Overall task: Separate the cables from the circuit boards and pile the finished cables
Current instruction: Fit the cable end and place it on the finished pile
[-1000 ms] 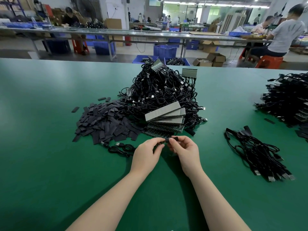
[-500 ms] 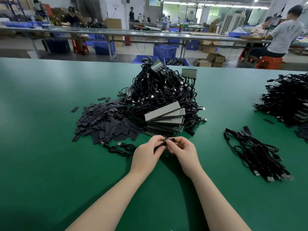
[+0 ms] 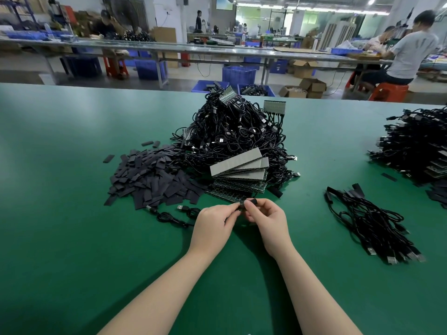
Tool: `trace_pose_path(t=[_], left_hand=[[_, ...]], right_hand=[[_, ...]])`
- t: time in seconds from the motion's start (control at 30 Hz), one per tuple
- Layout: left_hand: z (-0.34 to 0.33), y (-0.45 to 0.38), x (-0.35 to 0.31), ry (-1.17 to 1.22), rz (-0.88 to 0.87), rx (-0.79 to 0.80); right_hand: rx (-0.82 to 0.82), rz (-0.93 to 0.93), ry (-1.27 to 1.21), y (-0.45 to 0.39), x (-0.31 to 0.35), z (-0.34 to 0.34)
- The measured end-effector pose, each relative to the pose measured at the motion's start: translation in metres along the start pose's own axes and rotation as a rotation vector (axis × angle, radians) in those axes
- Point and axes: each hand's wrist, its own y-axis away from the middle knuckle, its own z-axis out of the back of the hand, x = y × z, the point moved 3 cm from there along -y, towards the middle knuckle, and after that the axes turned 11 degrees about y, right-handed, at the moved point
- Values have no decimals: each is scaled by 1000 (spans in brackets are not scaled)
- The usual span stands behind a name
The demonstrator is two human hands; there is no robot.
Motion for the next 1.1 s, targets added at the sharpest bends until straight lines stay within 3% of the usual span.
trace_pose_path(t=[0.23, 0.43, 1.1], left_hand=[[2, 0, -4, -27, -62, 1], [5, 2, -6, -4, -17, -66], [4, 1, -6, -20, -15, -34]], right_hand=[[32, -16, -19, 0, 1, 2], [50, -42, -47, -1, 0, 2], [85, -15, 34, 3, 4, -3]])
